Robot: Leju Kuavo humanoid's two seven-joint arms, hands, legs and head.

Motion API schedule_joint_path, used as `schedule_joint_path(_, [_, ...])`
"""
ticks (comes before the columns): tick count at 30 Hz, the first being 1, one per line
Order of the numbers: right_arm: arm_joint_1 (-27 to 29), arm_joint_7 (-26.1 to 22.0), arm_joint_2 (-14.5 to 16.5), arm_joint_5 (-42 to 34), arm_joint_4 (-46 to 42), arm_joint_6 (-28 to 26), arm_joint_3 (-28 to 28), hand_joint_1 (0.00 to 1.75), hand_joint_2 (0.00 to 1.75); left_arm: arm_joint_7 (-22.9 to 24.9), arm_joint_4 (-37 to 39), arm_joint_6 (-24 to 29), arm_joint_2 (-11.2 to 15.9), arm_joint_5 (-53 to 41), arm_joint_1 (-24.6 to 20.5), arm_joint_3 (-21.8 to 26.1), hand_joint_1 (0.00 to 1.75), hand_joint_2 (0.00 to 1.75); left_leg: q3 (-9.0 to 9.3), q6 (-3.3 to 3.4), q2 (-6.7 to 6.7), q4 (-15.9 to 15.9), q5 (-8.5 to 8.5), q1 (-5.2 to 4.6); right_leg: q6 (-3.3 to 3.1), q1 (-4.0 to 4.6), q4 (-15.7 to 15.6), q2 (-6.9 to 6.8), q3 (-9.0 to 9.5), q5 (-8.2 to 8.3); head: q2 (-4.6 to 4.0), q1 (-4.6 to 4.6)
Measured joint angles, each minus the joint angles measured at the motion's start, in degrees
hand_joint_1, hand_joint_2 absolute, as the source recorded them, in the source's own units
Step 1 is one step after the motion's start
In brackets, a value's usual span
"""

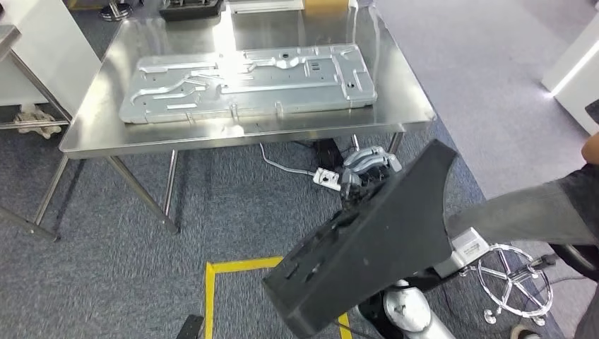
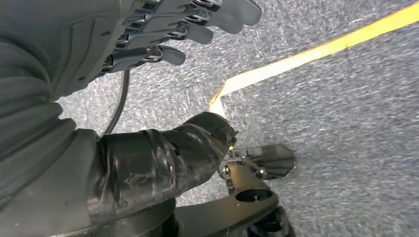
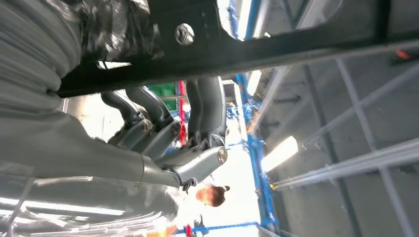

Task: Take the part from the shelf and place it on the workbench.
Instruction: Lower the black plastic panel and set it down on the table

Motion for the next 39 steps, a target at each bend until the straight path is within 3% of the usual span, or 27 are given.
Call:
schedule_joint_path(3, [0.05,-0.05,0.00,-0.12,-0.06,0.22,-0.03,1.75,1.75,0.06,0.00,0.01,0.00,-0.02,0.07,0.00,0.00,1.75,1.38,0.89,0.00,-0.82,-0.01,-0.12,0.97,-0.08,1.16,0.00,0.48,-0.35,0.00,0.05])
schedule_joint_path(4, [0.01,-0.05,-0.01,0.10,-0.10,0.19,-0.05,1.75,1.75,0.05,0.00,0.01,-0.01,-0.03,0.03,0.00,0.00,1.75,2.02,1.20,0.02,-1.04,-0.15,-0.05,1.16,-0.10,2.70,-0.08,-0.23,-0.61,0.00,0.13])
schedule_joint_path(5, [-0.05,-0.03,-0.01,0.33,-0.14,0.12,-0.06,1.75,1.75,0.05,0.00,0.02,0.01,-0.03,-0.02,0.00,0.00,1.75,2.61,1.48,0.02,-1.21,-0.33,0.01,1.30,-0.12,5.36,-0.15,-1.71,-1.30,0.00,0.17])
schedule_joint_path(7, [-0.01,0.02,-0.02,0.64,-0.19,-0.05,-0.07,1.75,1.75,0.05,0.00,0.06,0.09,-0.02,-0.07,0.00,0.00,1.75,3.40,1.86,0.02,-1.33,-1.06,-0.04,1.45,-0.10,12.52,-0.25,-6.43,-3.84,0.00,0.25])
schedule_joint_path(9, [0.11,0.02,-0.03,0.73,-0.18,-0.26,-0.07,1.75,1.75,0.05,0.00,0.10,0.15,0.00,-0.01,0.00,0.00,1.75,4.31,1.94,-0.06,-1.32,-1.96,-0.17,1.45,-0.04,16.41,-0.25,-10.32,-6.03,0.00,0.23])
schedule_joint_path(10, [0.13,0.03,-0.04,0.75,-0.18,-0.34,-0.07,1.75,1.75,0.05,0.00,0.11,0.15,0.00,0.05,0.00,0.00,1.75,4.98,1.92,-0.15,-1.31,-2.48,-0.23,1.37,0.02,15.68,-0.25,-10.98,-5.62,0.00,0.25])
schedule_joint_path(11, [0.13,0.03,-0.05,0.80,-0.18,-0.40,-0.07,1.75,1.75,0.05,0.00,0.10,0.13,0.00,0.10,0.00,0.00,1.75,5.79,1.87,-0.24,-1.31,-3.06,-0.26,1.18,0.15,13.18,-0.25,-10.80,-3.80,0.00,0.26])
schedule_joint_path(13, [0.13,0.03,-0.06,0.92,-0.18,-0.46,-0.07,1.75,1.75,0.05,0.00,0.06,0.02,0.00,0.13,0.00,0.00,1.75,7.17,1.63,-0.37,-1.23,-4.27,-0.30,0.40,0.67,5.75,-0.23,-9.49,2.61,0.00,0.29])
schedule_joint_path(15, [0.11,0.14,-0.06,1.03,-0.19,-0.50,-0.05,1.75,1.75,0.08,0.00,0.04,-0.09,0.00,0.05,0.00,0.00,1.75,7.59,1.14,-0.50,-1.37,-5.13,-0.34,-0.41,1.11,1.21,-0.23,-8.71,6.51,0.00,0.34])
schedule_joint_path(19, [-0.01,0.41,-0.05,1.44,-0.29,-0.52,-0.07,1.75,1.75,0.16,0.00,0.04,-0.01,-0.01,-0.02,0.00,0.00,1.75,7.73,-0.15,-0.46,0.31,-5.30,-0.37,-1.59,0.87,-0.73,-0.30,-6.85,6.54,0.00,0.31])
schedule_joint_path(21, [-0.11,0.55,-0.04,1.64,-0.35,-0.59,-0.06,1.75,1.75,0.16,0.00,0.04,0.04,-0.02,-0.12,0.00,0.00,1.75,4.78,-0.66,-0.30,5.44,-6.43,-0.13,-1.99,0.62,-1.39,-0.54,-5.47,6.10,0.00,0.22])
schedule_joint_path(23, [-0.17,0.67,-0.04,1.72,-0.36,-0.67,-0.05,1.75,1.75,0.17,0.00,0.03,0.01,-0.02,-0.08,-0.01,0.00,1.75,0.16,-1.08,-0.22,11.74,-8.94,0.27,-2.12,0.54,-1.58,-0.71,-4.48,5.31,0.00,0.16])
schedule_joint_path(25, [-0.13,0.77,-0.05,1.75,-0.36,-0.69,-0.05,1.75,1.75,0.22,0.00,0.03,0.01,-0.01,0.11,-0.02,0.00,1.75,-2.46,-1.53,-0.11,13.09,-9.97,0.71,-1.98,0.49,-1.59,-0.68,-3.27,4.29,0.00,0.14])
schedule_joint_path(26, [-0.13,0.81,-0.05,1.76,-0.36,-0.70,-0.05,1.75,1.75,0.24,0.00,0.03,0.01,-0.01,0.18,-0.02,0.00,1.75,-2.46,-1.68,-0.04,11.15,-8.69,0.89,-1.83,0.45,-1.57,-0.65,-2.51,3.72,0.00,0.14])
schedule_joint_path(28, [-0.13,0.86,-0.06,1.83,-0.35,-0.72,-0.05,1.75,1.75,0.25,0.00,0.02,0.02,-0.02,0.24,-0.02,0.00,1.75,-1.01,-1.79,0.18,4.13,-3.06,1.06,-1.36,0.41,-1.47,-0.64,-1.02,2.53,0.00,0.13])
schedule_joint_path(30, [-0.15,0.92,-0.05,1.90,-0.34,-0.72,-0.04,1.75,1.75,0.32,0.00,0.01,0.02,0.01,0.24,-0.02,0.00,1.75,0.18,-1.42,0.39,-0.58,0.51,0.85,-0.61,0.46,-1.31,-0.63,-0.23,1.39,0.00,0.09])
schedule_joint_path(33, [-0.19,0.86,-0.05,1.76,-0.40,-0.72,-0.04,1.75,1.75,0.42,0.00,-0.05,0.02,0.16,0.30,-0.02,0.00,1.75,1.16,-0.27,0.30,-1.61,0.79,0.58,0.38,0.38,-0.70,-0.60,0.25,0.56,0.00,0.13])
schedule_joint_path(35, [-0.27,0.71,-0.05,1.45,-0.47,-0.70,-0.05,1.75,1.75,0.40,0.00,-0.15,0.08,0.21,0.25,-0.02,0.00,1.75,2.17,0.46,0.20,-1.91,0.44,0.58,0.74,0.17,2.34,-0.61,-1.09,0.10,0.00,0.21])
schedule_joint_path(39, [-0.12,0.43,-0.06,0.57,-0.31,-0.48,-0.05,1.75,1.75,0.32,0.00,-0.45,0.36,0.47,0.24,-0.02,0.00,1.75,4.04,1.31,0.07,-2.03,-1.17,0.28,1.13,0.04,15.12,-0.62,-9.99,-4.70,0.00,0.31])
